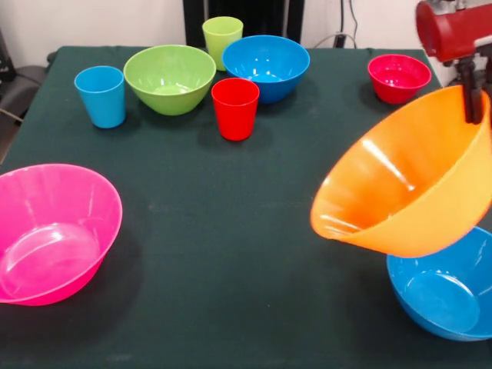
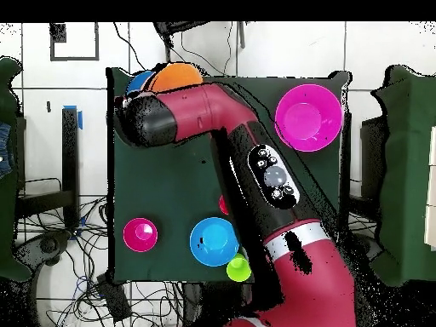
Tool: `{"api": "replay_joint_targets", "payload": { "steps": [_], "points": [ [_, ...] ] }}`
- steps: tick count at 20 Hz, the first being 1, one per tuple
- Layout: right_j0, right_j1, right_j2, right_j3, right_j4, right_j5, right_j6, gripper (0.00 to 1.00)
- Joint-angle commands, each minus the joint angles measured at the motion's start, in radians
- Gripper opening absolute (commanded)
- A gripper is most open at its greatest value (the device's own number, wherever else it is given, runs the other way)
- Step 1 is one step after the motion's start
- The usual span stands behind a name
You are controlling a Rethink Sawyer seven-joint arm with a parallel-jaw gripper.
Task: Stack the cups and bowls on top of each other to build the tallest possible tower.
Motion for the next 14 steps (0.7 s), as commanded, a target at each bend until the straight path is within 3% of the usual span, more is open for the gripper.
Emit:
{"api": "replay_joint_targets", "payload": {
  "steps": [1,8,14],
  "points": [
    [0.067,0.012,-0.059,0.105,-0.047,-0.108,0.093,0.00],
    [0.058,0.022,-0.080,0.169,-0.043,-0.210,0.101,0.00],
    [0.018,0.009,-0.087,0.218,-0.043,-0.170,0.038,0.00]
  ]
}}
